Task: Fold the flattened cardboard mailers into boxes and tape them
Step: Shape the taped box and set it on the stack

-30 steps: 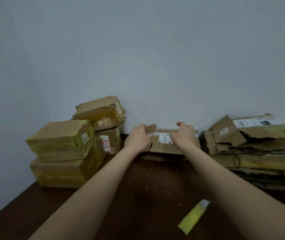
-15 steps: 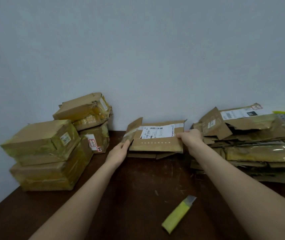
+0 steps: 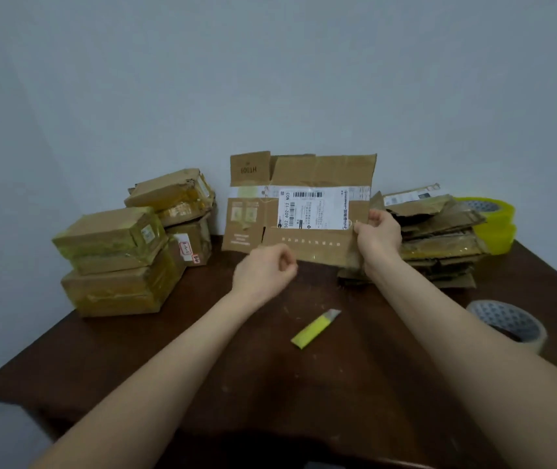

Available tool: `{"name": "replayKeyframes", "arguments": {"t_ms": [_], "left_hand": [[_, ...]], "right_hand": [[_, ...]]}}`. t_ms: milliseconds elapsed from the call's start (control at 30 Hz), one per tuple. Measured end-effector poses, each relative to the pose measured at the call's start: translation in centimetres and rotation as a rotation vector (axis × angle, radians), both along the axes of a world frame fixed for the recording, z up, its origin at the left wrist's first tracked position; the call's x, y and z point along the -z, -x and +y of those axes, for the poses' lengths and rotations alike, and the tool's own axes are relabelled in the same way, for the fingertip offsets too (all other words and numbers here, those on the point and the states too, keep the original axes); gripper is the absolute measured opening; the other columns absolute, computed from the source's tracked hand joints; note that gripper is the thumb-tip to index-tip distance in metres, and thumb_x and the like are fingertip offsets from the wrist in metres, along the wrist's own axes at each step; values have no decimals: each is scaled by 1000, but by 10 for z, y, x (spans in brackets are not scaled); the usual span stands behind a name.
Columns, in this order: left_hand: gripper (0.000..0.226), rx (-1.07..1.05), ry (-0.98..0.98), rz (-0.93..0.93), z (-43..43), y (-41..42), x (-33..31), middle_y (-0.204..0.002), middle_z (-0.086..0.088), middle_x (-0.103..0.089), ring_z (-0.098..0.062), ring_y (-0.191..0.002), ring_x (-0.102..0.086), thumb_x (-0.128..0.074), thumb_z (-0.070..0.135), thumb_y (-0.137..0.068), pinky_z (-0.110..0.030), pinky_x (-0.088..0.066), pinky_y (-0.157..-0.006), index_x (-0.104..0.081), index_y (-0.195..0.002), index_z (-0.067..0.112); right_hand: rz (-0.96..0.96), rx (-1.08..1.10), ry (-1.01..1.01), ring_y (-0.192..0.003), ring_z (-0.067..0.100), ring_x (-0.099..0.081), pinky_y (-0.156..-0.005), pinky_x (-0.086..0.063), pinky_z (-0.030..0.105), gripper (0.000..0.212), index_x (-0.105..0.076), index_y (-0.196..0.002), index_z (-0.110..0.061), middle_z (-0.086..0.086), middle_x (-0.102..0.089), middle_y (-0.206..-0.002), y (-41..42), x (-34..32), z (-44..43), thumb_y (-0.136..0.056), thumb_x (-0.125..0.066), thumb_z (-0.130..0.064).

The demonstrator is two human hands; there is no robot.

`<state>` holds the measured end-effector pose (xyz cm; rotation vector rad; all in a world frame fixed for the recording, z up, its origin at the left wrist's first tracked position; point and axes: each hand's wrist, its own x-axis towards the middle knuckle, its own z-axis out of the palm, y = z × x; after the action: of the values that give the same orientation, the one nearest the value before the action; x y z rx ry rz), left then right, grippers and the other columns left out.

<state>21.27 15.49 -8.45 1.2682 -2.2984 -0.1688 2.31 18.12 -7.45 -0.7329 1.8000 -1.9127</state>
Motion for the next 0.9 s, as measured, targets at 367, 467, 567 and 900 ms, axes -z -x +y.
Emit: {"name": "replayKeyframes", "arguments": {"t_ms": [367,467,567,900], "left_hand": [[39,-120,-62,-368,36,-17,75,-118,-3,-55,-25,-106,-59,-53,28,-93,-35,-51,-81,-53,-132,28],[35,-300,-87,-339,9,-65,80,-121,-4,-55,-22,-108,-59,-52,29,-95,-33,-52,-83,-55,-129,26],[37,-392,-159,-281,-15,-110,80,-124,-5,-53,-23,-112,-56,-51,34,-96,-36,-52,-87,-54,-132,25],[90,283,-425,831,33,-38,-6,-131,17,-42,-6,-120,-44,-70,35,-81,-29,-37,-102,-14,-151,25]], "right_hand": [[-98,10,55,-87,16,-61,-77,-50,35,22,-57,-112,-20,1,-66,-107,4,7,79,-93,-57,-9],[-111,-27,54,-98,19,-62,-82,-52,37,21,-56,-113,-18,3,-65,-112,10,12,95,-95,-56,-7],[-112,-55,67,-99,18,-62,-78,-52,32,24,-55,-118,-14,2,-65,-112,14,16,109,-96,-53,-4],[246,-355,-8,-105,13,-59,-75,-49,24,47,-45,-128,-27,-2,-61,-118,20,48,141,-90,-65,-9]]}}
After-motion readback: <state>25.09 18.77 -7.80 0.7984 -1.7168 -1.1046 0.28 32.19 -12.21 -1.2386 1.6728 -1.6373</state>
